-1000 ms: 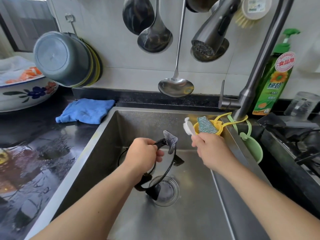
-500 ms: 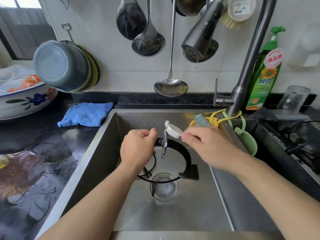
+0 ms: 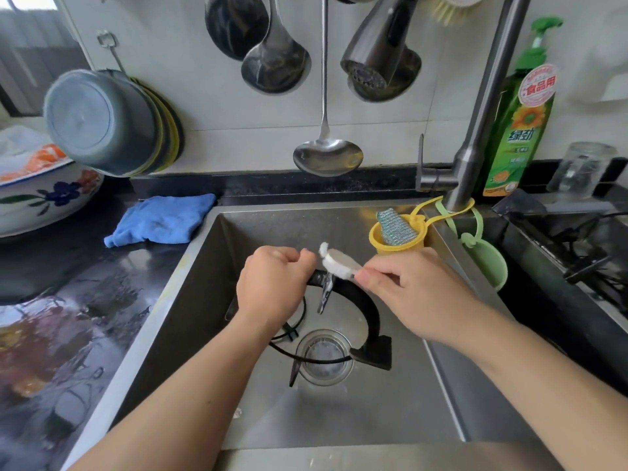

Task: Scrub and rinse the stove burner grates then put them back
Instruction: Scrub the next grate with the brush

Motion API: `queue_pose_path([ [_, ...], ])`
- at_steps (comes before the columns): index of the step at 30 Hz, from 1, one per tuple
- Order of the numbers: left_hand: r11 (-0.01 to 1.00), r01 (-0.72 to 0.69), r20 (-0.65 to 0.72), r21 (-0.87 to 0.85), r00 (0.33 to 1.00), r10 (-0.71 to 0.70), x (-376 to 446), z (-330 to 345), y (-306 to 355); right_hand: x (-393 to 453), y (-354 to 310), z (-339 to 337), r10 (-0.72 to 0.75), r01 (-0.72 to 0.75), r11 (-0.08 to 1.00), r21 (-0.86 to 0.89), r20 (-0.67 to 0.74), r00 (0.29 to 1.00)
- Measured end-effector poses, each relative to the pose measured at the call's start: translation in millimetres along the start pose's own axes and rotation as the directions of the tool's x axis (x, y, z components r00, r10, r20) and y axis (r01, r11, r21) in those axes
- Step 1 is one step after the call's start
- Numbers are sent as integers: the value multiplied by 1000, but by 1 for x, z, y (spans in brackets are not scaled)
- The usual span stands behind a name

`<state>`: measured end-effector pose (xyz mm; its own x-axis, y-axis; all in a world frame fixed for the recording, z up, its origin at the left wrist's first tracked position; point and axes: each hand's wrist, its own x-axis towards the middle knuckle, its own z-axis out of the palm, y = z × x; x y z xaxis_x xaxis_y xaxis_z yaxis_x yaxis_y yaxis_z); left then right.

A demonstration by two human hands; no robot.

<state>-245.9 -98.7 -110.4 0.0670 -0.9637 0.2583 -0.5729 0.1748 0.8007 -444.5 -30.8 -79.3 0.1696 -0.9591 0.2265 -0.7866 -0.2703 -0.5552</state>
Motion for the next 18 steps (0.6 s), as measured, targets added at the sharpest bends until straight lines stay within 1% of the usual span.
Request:
queue_pose_path([
  [2, 999, 26, -4, -24, 1000, -26, 3, -2, -2, 1, -5, 1, -1, 1, 1000, 11, 9, 1000],
  [6, 994, 74, -7, -83, 997, -74, 1, 1, 2, 17, -3, -1, 42, -44, 998, -41, -61, 997],
  [10, 974, 162, 2, -159, 987, -163, 6, 0, -3, 1, -11, 6, -4, 4, 1000, 6, -10, 1000],
  [11, 968, 181, 7, -175, 983, -183, 7, 0, -3, 3, -13, 8, 2, -1, 1000, 4, -21, 1000],
  [13, 962, 198, 11, -187, 980, -200, 5, 3, -1, 12, -15, 9, 39, -40, 999, -11, -71, 997],
  [15, 952, 215, 9, -218, 976, -219, 2, 5, 2, 13, -16, 13, 77, -76, 997, 12, -97, 992],
  [18, 933, 248, -2, -262, 966, -257, 2, 5, 1, 1, -21, 18, 104, -101, 994, 41, -70, 992],
])
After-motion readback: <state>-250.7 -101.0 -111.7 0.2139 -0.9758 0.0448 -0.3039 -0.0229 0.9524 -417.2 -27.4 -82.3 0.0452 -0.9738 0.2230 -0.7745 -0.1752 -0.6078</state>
